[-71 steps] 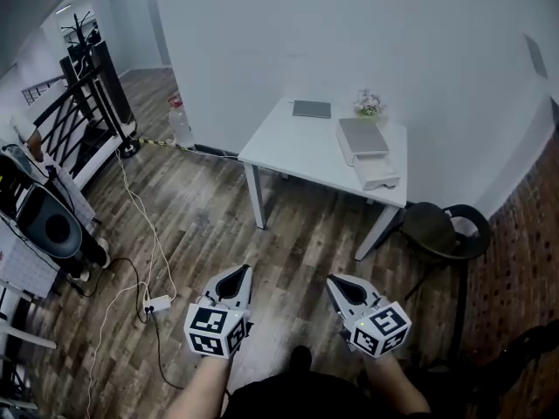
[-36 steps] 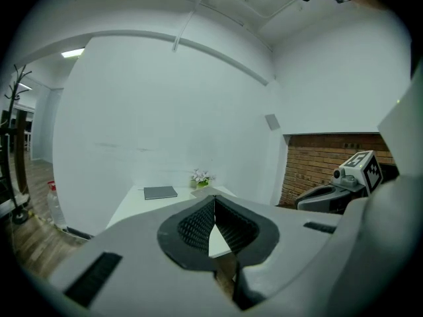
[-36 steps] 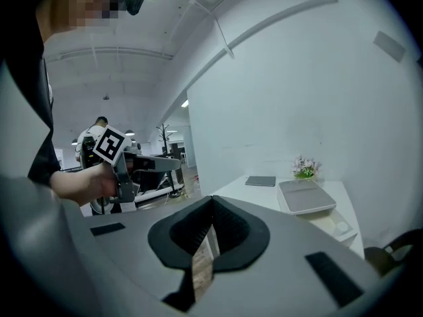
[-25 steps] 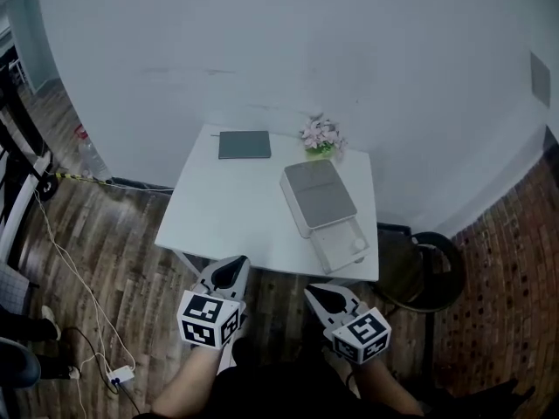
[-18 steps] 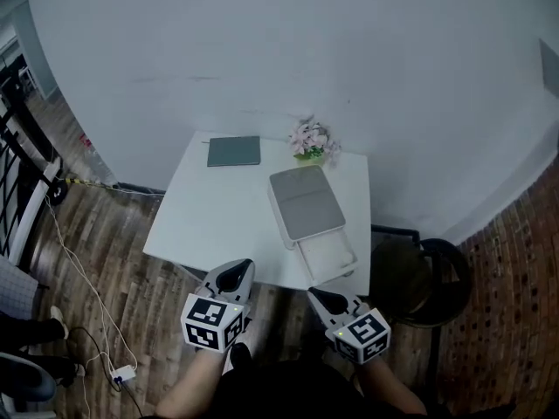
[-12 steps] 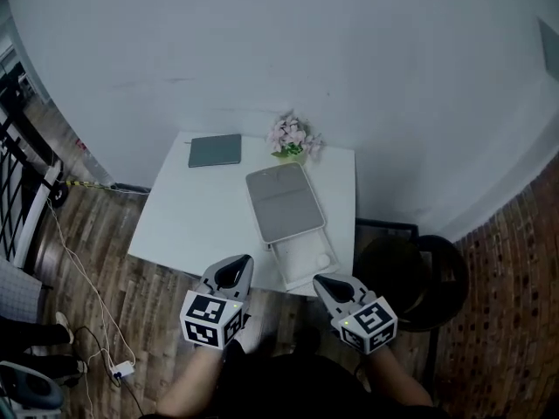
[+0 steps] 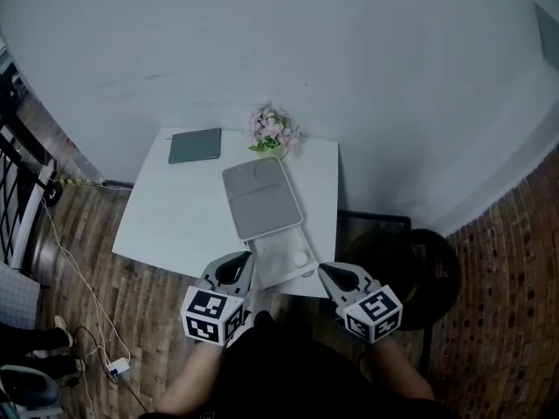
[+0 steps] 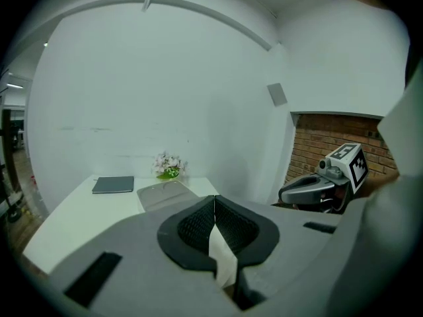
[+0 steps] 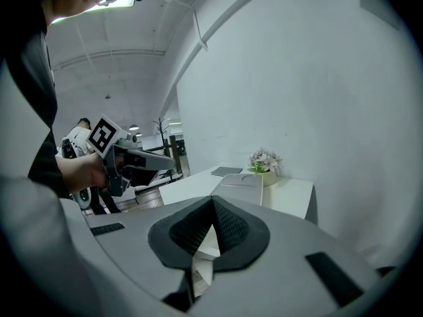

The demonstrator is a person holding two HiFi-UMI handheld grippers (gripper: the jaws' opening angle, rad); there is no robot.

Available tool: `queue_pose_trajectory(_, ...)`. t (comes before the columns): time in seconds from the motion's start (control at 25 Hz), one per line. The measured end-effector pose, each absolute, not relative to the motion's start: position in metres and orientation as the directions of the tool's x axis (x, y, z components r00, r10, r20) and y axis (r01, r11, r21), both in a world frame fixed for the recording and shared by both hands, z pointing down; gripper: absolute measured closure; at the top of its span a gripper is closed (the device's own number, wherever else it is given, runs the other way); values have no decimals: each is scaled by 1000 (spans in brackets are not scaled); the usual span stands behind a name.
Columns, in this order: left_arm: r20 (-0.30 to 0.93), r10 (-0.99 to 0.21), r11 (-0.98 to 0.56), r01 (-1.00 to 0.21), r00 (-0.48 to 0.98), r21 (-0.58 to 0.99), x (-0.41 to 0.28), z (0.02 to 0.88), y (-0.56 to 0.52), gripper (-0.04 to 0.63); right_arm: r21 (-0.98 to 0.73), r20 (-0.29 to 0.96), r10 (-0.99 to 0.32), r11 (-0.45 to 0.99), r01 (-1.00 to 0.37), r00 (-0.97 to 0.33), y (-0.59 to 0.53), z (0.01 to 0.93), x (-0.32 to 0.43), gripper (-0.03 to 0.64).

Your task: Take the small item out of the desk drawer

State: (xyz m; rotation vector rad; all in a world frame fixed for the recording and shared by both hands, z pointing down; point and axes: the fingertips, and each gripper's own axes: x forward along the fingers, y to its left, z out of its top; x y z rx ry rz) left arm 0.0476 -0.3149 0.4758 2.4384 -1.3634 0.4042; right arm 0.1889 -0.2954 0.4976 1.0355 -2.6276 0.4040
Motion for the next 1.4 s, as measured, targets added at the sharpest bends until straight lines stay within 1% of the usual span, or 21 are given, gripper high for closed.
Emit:
queue_pose_trajectory(0.16,388,-763,-506,-851,517,138,43,475,-328,584,-215,355,-599,695,-686,-718,-301,501,174,612)
queue_pose_trajectory(0.32,397,-738,-535,-832,546,148,37,478,-336,584,-223,408,-569,696,-682,-714,-305,515,155,612)
queue_pose_trajectory(0.6,417,-711,-541,-819,567,191,10,507,-360,584,-248,434,-540,697,-672,-721,-312,528,114,612)
queue_pose_trajectory(0.84,438,-682,-531,-809,585,254,8,534,-358,584,-266,508,-534,649,-712,-676,-306,555,126,612)
queue_pose_trajectory(0.96,447,-673,-519,-807,589,281,7,552,-368,584,-237,556,-525,642,-729,-644,-312,567,137,612)
queue_pose_trajectory(1.08,455,-666,-512,-806,591,298,9,568,-375,584,-210,614,-487,658,-723,-621,-316,588,141,611)
queue_pose_trajectory(1.12,459,-660,-513,-803,595,303,10,573,-375,584,-198,634,-473,665,-720,-611,-316,596,141,606)
queue_pose_trajectory(1.2,469,-643,-520,-795,606,313,15,582,-373,584,-171,665,-458,676,-717,-591,-320,608,140,529)
queue_pose_trajectory(1.4,473,-617,-548,-775,629,315,24,591,-373,584,-105,709,-460,681,-725,-534,-334,628,141,468)
